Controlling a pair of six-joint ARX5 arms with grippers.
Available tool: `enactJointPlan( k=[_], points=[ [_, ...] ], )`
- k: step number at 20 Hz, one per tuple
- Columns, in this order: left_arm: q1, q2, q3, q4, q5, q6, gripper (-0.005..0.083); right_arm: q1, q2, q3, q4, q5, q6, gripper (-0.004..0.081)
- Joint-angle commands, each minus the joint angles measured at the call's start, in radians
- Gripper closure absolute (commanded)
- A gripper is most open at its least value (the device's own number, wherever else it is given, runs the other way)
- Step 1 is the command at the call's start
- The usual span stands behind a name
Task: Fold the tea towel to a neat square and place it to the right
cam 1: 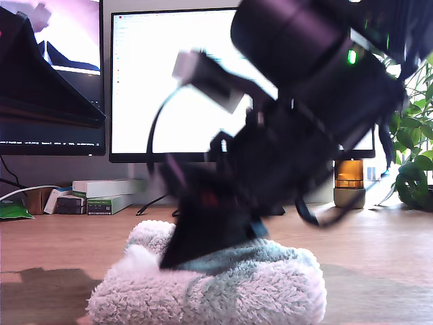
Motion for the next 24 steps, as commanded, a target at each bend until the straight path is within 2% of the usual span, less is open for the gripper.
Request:
enactJointPlan(
  k=[1,5,6,11,14,16,18,21,24],
  points=[
    [-0.001,-0.002,-0.016,0.004,0.000,-0.002,0.0789,-0.026,0.045,-0.023,-0.057,0.072,0.002,0.0783],
    [-0.001,-0.002,-0.016,0.003,0.000,0.005,0.0789,-0.092,0.045,-0.023,-0.096,0.186,0.127,0.0783],
    [-0.001,-0.002,-0.016,0.001,0.000,0.005,0.0789,-0.110,0.045,-0.023,-0.105,0.211,0.131,0.0783],
    [-0.001,-0.002,-0.016,-0.004,0.000,0.005,0.0789,-0.197,0.045,-0.024,-0.187,0.370,0.365,0.0783],
    [-0.001,-0.002,-0.016,-0.016,0.000,0.005,0.0789,-0.210,0.044,-0.025,-0.261,0.516,0.501,0.0783],
    [-0.001,-0.002,-0.016,-0.019,0.000,0.005,0.0789,-0.210,0.040,-0.025,-0.315,0.579,0.574,0.0783],
    [-0.001,-0.002,-0.016,-0.022,0.000,0.005,0.0789,-0.210,0.039,-0.025,-0.358,0.626,0.585,0.0783],
    [-0.001,-0.002,-0.016,-0.023,0.001,0.005,0.0789,-0.214,0.033,-0.025,-0.459,0.755,0.680,0.0783],
    [-0.001,-0.002,-0.016,-0.023,0.001,0.005,0.0789,-0.233,0.009,-0.034,-0.504,0.785,0.700,0.0783]
  ],
)
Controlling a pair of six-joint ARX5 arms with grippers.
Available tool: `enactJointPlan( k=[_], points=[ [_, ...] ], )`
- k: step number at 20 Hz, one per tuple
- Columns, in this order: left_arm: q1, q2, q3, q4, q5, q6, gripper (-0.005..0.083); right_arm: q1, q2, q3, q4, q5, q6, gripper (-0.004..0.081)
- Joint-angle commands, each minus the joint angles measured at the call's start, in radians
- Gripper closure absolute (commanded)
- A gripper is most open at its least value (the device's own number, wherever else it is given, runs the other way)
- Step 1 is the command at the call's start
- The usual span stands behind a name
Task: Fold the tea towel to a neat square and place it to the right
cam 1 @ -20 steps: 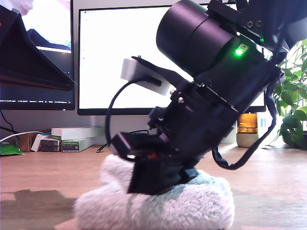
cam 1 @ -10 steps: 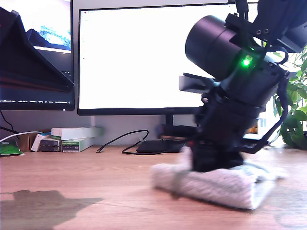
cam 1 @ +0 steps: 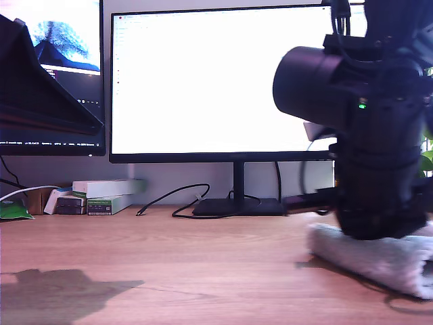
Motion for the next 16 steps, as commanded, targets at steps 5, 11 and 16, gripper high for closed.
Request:
enactJointPlan(
  k=[5,11,16],
  points=[
    [-0.001,-0.002,-0.016,0.005,0.010,0.002,0.0789,-0.087,-0.044,-0.163,-0.097,0.009,0.021,0.0783],
    [-0.001,-0.002,-0.016,0.005,0.039,0.002,0.0789,-0.175,-0.111,-0.275,-0.089,0.041,-0.015,0.0783],
    [-0.001,-0.002,-0.016,0.005,0.054,0.002,0.0789,-0.223,-0.133,-0.320,-0.059,0.032,-0.026,0.0783]
  ],
)
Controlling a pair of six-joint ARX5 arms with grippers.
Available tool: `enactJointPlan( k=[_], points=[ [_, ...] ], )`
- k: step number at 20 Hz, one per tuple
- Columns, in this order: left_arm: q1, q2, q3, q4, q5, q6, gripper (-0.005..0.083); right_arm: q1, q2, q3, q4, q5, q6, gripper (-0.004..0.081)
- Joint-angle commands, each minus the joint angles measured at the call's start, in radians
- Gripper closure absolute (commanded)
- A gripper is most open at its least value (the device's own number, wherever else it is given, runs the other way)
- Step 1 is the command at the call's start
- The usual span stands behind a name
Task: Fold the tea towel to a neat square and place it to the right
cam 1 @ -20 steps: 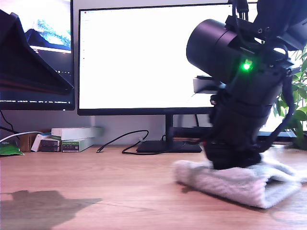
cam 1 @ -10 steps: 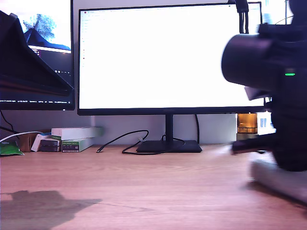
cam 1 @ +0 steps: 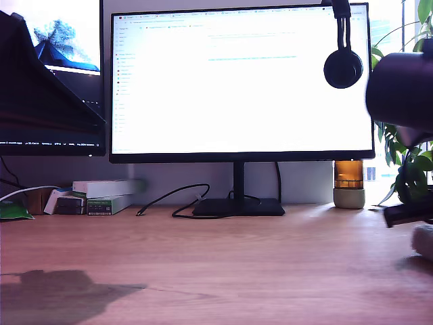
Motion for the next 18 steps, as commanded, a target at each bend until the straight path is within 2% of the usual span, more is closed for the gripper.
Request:
enactJointPlan(
  k=[1,4,12,15,18],
  points=[
    [-0.001,-0.002,-0.016,0.008,0.003,0.002,0.0789,-0.017,0.057,-0.094,-0.053,-0.034,-0.011,0.0783],
    [-0.001,-0.002,-0.016,0.011,0.003,0.002,0.0789,-0.006,0.012,-0.093,-0.041,-0.059,-0.016,0.0783],
    [-0.001,-0.002,-0.016,0.037,0.003,0.002,0.0789,0.064,-0.289,-0.068,-0.065,-0.057,-0.072,0.0783],
    [-0.001,-0.002,-0.016,0.046,0.003,0.001,0.0789,0.068,-0.371,-0.063,-0.043,-0.058,-0.135,0.0783],
    [-0.001,-0.020,-0.016,0.050,0.002,-0.004,0.0789,0.110,-0.459,-0.063,0.016,-0.058,-0.154,0.0783]
  ],
)
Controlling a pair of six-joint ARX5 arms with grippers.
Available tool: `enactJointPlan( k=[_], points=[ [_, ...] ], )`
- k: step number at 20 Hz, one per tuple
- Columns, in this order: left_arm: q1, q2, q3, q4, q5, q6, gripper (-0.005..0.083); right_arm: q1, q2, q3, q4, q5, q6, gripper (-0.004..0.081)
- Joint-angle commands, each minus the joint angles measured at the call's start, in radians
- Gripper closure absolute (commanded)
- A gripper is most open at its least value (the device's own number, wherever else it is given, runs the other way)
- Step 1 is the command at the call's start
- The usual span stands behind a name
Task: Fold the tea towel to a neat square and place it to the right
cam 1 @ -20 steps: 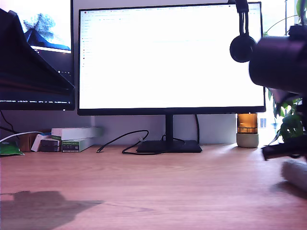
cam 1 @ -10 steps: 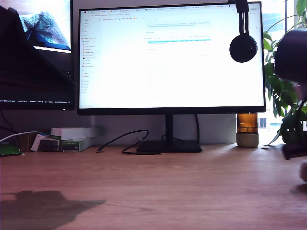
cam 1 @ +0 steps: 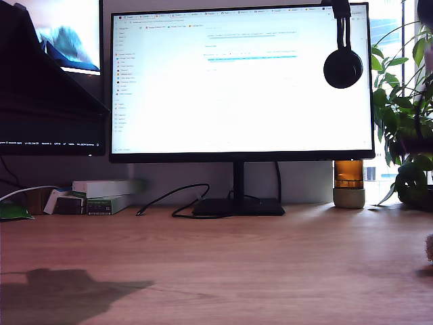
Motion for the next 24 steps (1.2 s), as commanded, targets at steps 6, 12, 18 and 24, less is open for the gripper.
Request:
enactJointPlan(
  k=[6,12,18,24],
  points=[
    [0.094,-0.053,-0.016,0.075,-0.107,-0.042,0.0794,0.004,-0.173,-0.001,0.122,-0.102,-0.312,0.0783],
    [0.345,-0.053,-0.016,0.108,-0.042,-0.069,0.0794,-0.305,-0.255,-0.001,0.130,-0.306,-0.379,0.0783],
    [0.545,-0.055,-0.016,0.108,0.055,-0.109,0.0794,-0.538,-0.476,-0.001,0.016,-0.502,-0.438,0.0783],
    [0.590,-0.169,-0.016,0.080,0.047,-0.109,0.0794,-0.561,-0.630,-0.001,-0.053,-0.491,-0.443,0.0783]
  ],
)
